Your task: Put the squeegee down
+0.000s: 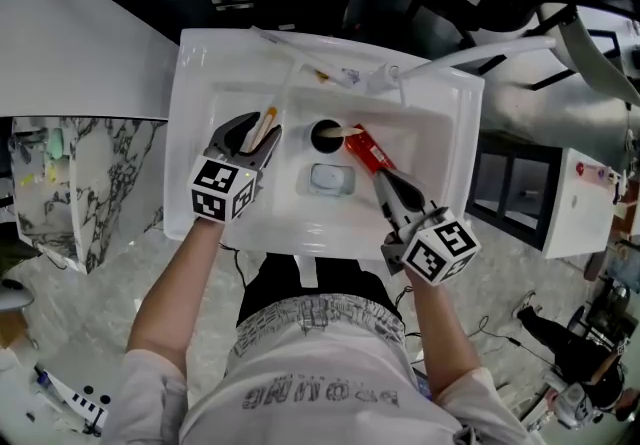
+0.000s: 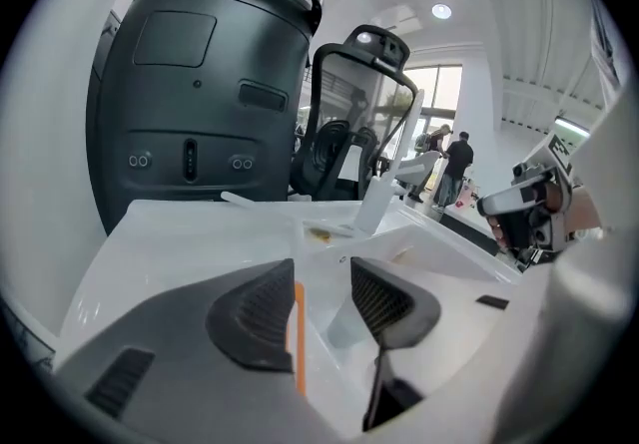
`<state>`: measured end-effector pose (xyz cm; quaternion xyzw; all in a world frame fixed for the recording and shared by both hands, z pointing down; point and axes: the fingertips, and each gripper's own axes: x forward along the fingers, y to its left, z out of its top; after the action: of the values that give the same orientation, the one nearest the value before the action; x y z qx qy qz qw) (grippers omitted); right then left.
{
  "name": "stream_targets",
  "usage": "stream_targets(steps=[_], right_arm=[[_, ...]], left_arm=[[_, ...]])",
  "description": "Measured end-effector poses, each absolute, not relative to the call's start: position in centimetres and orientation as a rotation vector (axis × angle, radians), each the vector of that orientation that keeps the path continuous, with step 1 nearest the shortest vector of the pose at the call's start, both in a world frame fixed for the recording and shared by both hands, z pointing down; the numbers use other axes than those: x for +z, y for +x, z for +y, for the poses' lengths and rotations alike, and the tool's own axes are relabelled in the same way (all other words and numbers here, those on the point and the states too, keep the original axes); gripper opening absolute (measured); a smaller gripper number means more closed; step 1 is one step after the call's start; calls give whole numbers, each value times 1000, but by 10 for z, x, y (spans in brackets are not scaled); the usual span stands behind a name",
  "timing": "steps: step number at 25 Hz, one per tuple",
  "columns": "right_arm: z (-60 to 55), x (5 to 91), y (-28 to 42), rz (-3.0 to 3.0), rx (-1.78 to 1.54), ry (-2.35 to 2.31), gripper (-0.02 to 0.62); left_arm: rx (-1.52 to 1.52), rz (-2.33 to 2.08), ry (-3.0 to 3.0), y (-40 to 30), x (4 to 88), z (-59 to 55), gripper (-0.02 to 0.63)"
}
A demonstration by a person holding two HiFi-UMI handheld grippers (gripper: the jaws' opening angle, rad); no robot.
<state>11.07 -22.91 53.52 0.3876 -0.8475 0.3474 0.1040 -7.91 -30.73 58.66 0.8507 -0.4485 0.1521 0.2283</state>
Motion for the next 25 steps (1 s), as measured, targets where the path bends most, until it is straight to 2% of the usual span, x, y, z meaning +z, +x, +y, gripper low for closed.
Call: stream_targets(steps=[7, 25], right_arm=[[-215, 517, 97, -2540, 978, 1165, 8], [-184, 475, 78, -2580, 871, 1230, 8]], left_arm=[[335, -1256, 2397, -85, 543, -281, 191], [159, -1266, 2483, -99, 465, -217, 109]])
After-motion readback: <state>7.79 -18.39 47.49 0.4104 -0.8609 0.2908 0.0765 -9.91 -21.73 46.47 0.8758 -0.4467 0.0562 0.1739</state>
